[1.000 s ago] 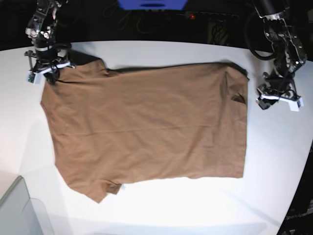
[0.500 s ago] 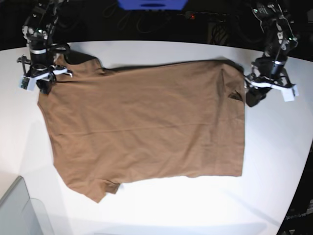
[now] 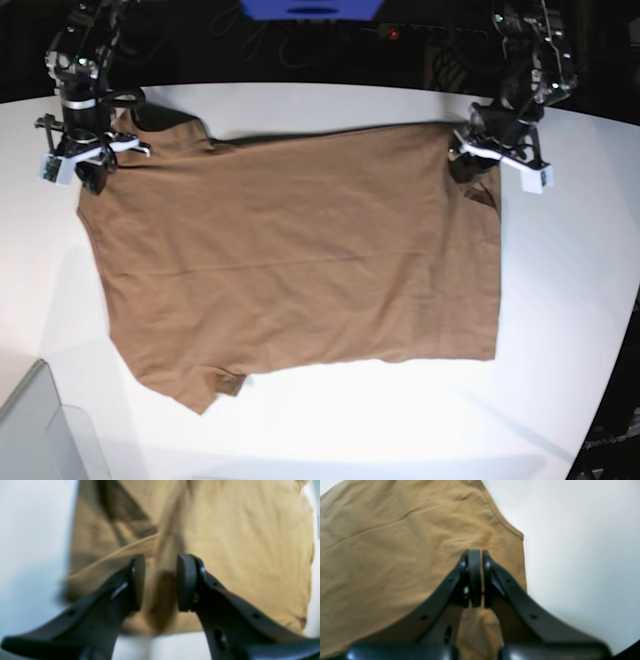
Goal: Layout the t-shirt on the table in an organized manner, then fold the t-shirt properly
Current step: 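Regrasp the shirt's shoulder corners with both grippers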
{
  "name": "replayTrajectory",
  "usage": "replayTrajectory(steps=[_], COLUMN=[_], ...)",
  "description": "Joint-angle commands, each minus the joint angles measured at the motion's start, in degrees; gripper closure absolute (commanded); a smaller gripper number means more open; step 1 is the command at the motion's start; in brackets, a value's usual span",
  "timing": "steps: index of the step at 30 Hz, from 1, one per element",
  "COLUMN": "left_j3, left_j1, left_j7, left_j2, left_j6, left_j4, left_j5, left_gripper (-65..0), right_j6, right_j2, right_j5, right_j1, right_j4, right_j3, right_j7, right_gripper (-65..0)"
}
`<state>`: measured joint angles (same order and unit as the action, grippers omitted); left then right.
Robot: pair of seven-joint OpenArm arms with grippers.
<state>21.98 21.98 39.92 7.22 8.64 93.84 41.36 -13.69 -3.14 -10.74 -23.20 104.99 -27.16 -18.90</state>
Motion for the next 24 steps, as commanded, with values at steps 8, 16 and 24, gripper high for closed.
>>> replayTrajectory(steps=[8, 16, 24], left_j3=[7.7, 12.4, 12.1], left_j1=[10.9, 11.6, 5.4], left_j7=[-0.4, -0.5, -0.4], left_j2=[2.2, -0.6, -0.6], left_j6=[0.1, 0.2, 0.2], left_j4=[11.3, 12.8, 6.6], left_j5=[2.6, 2.2, 2.2], left_gripper=[-20.8, -21.2, -21.2], right_j6=[-0.2, -0.2, -0.2], right_j2=[0.5, 0.4, 0.5], right_j5=[-0.1, -0.1, -0.1], right_j1=[0.5, 1.1, 0.9], right_j4=[-0.8, -2.9, -2.8], right_j3=[-0.1, -0.1, 0.7], right_j7=[1.4, 1.4, 1.4], right_gripper=[0.0, 0.0, 0.0])
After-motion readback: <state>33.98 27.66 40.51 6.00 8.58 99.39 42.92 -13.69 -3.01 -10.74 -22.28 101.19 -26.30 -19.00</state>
